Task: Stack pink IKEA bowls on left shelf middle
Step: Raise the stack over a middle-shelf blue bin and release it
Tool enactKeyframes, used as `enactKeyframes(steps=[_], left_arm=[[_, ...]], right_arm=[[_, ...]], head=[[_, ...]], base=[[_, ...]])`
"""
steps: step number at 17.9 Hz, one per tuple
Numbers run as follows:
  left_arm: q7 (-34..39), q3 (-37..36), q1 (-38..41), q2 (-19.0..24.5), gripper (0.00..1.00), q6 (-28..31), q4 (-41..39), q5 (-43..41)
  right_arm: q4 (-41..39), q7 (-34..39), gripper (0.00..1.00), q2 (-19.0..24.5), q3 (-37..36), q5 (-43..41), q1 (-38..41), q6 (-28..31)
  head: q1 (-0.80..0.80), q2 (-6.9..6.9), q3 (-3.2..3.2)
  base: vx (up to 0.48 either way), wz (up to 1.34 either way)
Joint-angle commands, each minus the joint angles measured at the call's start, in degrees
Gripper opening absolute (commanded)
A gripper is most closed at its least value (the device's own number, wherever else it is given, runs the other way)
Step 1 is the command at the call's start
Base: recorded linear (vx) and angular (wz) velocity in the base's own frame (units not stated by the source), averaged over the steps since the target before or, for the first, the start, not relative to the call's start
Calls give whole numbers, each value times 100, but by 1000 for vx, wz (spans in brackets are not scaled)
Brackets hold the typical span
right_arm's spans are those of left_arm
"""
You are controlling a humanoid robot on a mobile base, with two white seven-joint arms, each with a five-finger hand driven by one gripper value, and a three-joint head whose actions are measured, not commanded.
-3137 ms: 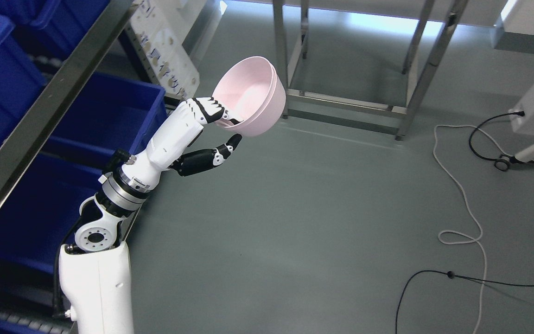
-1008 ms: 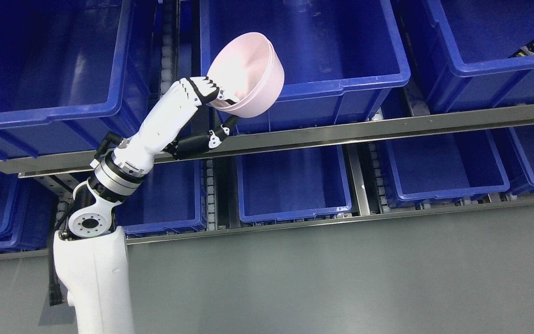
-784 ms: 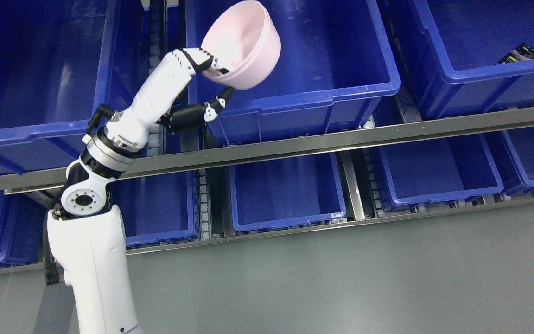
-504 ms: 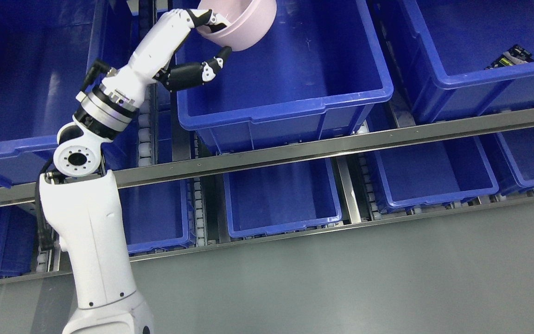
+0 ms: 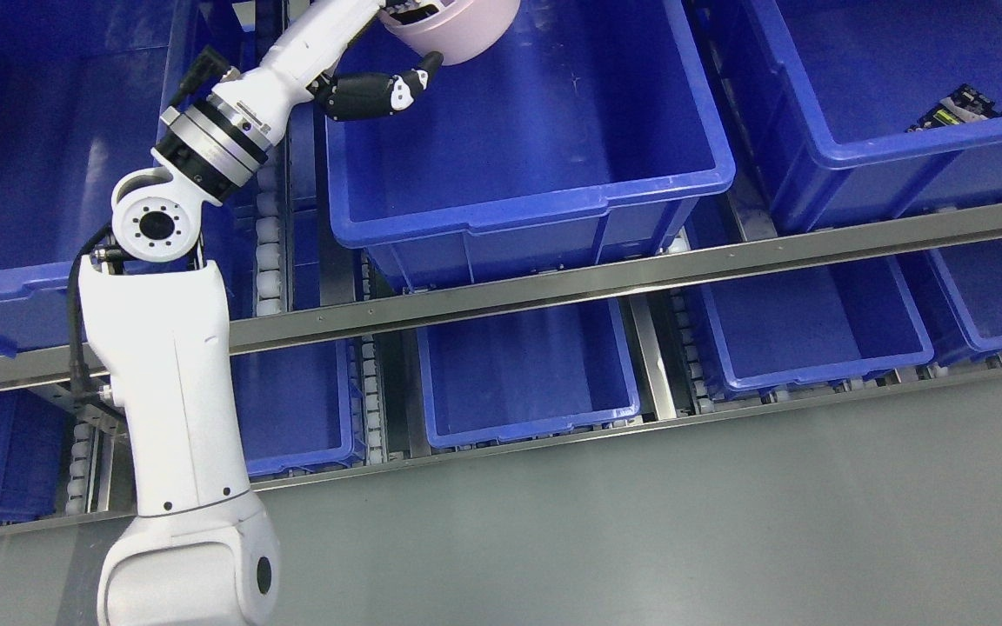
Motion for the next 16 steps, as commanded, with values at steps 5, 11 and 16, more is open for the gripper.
enactKeyframes(steps=[5,11,16], left_arm=[[29,-351,-106,-68,8,16,1475,-160],[144,-457,-106,-68,39,7,1475,-98],[905,-422,-62,-68,73,7,1423,85]], right_arm=[[-100,2,100,-100,-27,-9,0,-6],[-100,2,100,-100,-27,-9,0,-6],[-100,2,100,-100,-27,-9,0,-6]], head=[[0,0,0],[0,0,0],[0,0,0]], base=[[0,0],[0,0],[0,0]])
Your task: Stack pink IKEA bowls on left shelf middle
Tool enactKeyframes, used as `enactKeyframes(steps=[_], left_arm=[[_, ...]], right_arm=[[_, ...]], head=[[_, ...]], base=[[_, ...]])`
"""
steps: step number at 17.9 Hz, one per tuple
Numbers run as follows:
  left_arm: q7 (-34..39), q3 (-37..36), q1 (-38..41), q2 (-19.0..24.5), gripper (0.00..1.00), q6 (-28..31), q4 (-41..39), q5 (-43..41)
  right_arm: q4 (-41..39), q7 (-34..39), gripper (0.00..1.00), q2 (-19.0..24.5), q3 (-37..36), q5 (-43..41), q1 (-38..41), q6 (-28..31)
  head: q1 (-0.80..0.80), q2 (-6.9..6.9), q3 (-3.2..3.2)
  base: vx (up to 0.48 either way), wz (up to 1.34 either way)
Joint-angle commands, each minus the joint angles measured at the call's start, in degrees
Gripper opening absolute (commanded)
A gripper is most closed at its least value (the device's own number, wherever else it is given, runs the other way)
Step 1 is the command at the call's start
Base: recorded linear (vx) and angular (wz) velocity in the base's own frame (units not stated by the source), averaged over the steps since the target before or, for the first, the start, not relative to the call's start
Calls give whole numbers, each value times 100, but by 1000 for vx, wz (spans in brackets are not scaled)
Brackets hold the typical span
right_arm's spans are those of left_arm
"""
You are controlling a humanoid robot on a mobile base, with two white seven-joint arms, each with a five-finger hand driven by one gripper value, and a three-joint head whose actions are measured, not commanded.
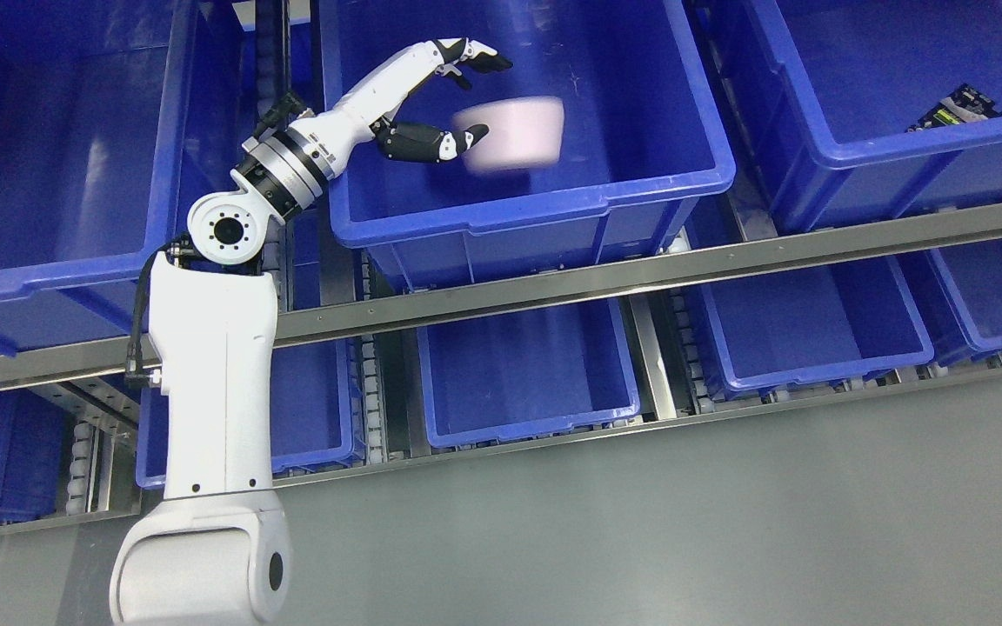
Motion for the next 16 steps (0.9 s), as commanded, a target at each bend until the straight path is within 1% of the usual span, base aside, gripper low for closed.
enactKeyframes(steps=[1,3,4,6,7,9,10,13,16], left_arm=[[937,-93,34,68,77,-38,235,358],[1502,-102,34,68,81,-29,235,972],[1748,-119,34,68,85,-29,243,1523],[2170,-250,52,68,88,-29,235,2850],[2346,-277,104,68,90,-29,208,3187],[2724,-277,323,68,97,-29,-19,3287],[2830,-277,455,68,99,-21,-125,3304],[2866,-295,991,68,100,-12,-529,3304],[2858,-391,1430,68,100,286,-968,3409]], right_arm=[[-100,0,100,-100,-26,-9,0,-3],[-100,0,100,-100,-26,-9,0,-3],[-100,0,100,-100,-26,-9,0,-3],[-100,0,100,-100,-26,-9,0,-3],[-100,0,100,-100,-26,-9,0,-3],[-100,0,100,-100,-26,-9,0,-3],[-100,0,100,-100,-26,-9,0,-3],[-100,0,100,-100,-26,-9,0,-3],[-100,0,100,-100,-26,-9,0,-3]], head=[[0,0,0],[0,0,0],[0,0,0],[0,0,0],[0,0,0],[0,0,0],[0,0,0],[0,0,0],[0,0,0]], base=[[0,0],[0,0],[0,0],[0,0],[-15,27],[-34,47],[-54,68],[-102,72],[-167,83]])
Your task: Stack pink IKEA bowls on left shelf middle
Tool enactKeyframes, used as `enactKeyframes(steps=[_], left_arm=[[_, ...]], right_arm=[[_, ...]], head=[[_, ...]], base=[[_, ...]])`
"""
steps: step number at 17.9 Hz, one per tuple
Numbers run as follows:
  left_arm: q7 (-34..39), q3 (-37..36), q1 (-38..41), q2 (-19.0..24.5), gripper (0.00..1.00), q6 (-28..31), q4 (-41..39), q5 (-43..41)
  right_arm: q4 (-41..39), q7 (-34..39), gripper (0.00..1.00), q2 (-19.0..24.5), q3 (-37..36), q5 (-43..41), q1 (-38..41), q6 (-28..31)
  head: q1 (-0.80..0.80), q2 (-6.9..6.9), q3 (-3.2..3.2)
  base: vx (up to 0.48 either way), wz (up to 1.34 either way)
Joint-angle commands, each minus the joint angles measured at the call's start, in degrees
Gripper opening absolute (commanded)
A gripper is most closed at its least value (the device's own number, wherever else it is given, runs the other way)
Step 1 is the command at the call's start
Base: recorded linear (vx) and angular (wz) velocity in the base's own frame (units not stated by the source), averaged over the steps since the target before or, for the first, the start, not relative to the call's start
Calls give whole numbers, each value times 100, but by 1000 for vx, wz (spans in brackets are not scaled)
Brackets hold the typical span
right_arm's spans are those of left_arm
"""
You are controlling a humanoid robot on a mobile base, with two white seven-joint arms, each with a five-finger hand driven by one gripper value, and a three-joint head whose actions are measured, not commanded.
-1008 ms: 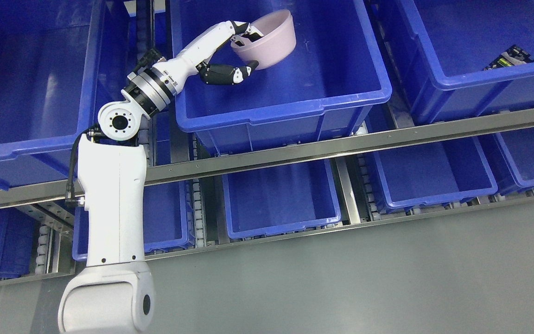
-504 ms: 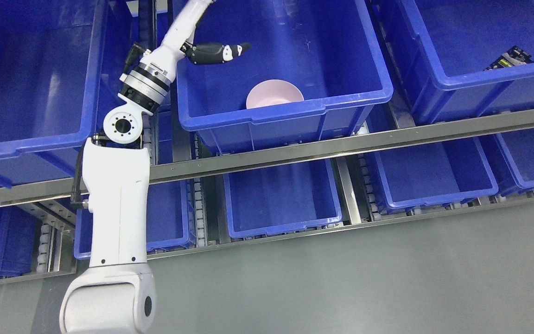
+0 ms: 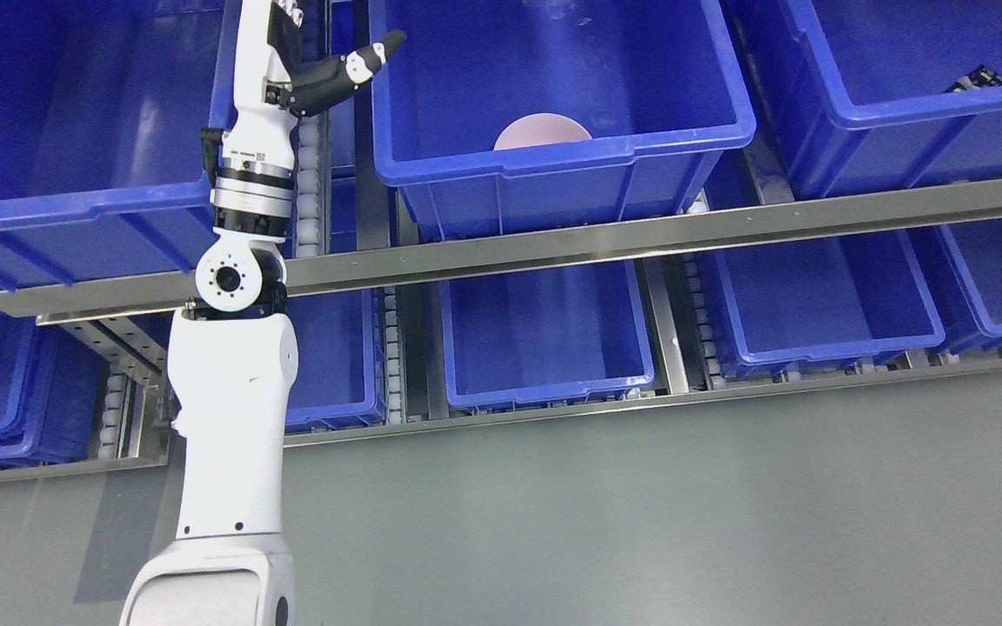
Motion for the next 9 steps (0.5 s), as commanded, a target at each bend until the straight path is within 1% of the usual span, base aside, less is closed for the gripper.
enactKeyframes(steps=[1,4,9], left_arm=[[29,-315,825,93,100,326,-969,480],[38,-404,932,93,100,327,-1041,489],[20,-396,1020,93,100,318,-1085,489]], right_arm=[[-100,-1,100,-100,-26,-9,0,-1],[-100,-1,100,-100,-26,-9,0,-1],[-100,-1,100,-100,-26,-9,0,-1]], head=[[0,0,0],[0,0,0],[0,0,0]], base=[[-168,109],[-190,116],[-191,-81]])
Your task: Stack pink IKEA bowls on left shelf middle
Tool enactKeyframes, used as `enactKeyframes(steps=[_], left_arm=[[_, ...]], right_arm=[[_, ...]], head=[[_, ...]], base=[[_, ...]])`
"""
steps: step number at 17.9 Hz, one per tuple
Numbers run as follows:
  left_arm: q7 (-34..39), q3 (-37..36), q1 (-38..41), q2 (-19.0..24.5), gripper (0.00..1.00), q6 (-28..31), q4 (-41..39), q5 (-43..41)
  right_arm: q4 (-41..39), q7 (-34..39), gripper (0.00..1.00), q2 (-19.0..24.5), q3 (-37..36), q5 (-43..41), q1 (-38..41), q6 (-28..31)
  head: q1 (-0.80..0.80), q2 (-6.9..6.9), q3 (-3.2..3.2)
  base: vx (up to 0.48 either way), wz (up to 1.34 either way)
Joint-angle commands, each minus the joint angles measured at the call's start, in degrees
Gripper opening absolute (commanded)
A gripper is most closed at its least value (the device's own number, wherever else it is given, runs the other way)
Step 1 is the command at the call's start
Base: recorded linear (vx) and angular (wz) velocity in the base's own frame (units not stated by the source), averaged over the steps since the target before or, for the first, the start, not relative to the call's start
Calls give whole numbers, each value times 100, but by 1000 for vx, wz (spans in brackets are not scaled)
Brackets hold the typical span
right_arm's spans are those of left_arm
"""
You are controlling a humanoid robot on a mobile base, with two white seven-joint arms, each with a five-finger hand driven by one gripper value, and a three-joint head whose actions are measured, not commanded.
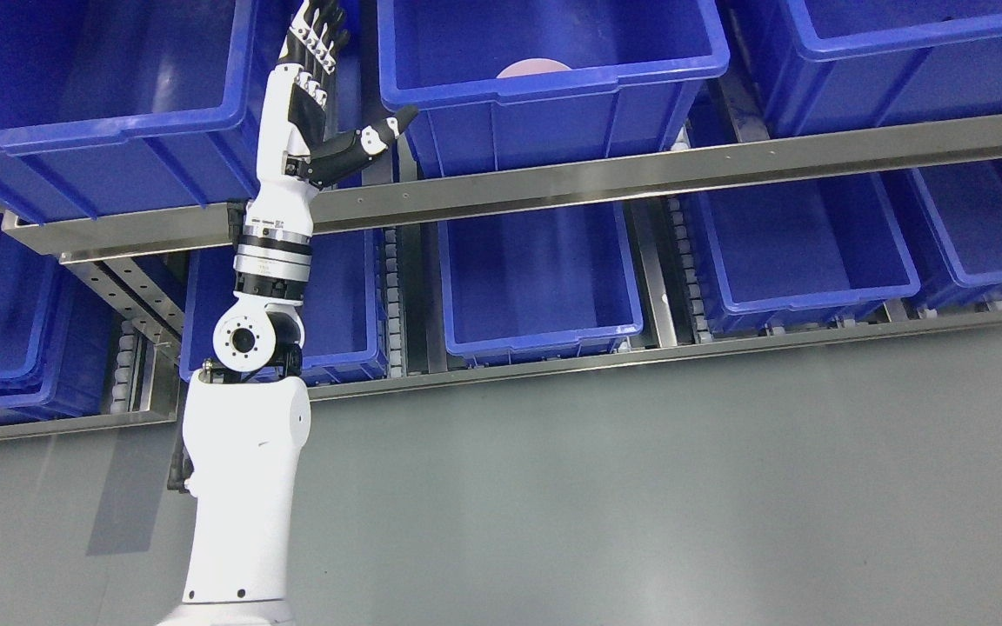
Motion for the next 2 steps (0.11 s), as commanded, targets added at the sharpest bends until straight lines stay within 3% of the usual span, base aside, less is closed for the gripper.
enactKeyframes(steps=[1,2], left_arm=[[-8,-149,221,97,100,-4,-458,77],[-8,-149,221,97,100,-4,-467,77]], right_arm=[[-100,-1,100,-100,-26,-9,-1,0],[-100,-1,100,-100,-26,-9,-1,0]], head=[[0,0,0],[0,0,0]], base=[[-175,-158],[-171,-146]])
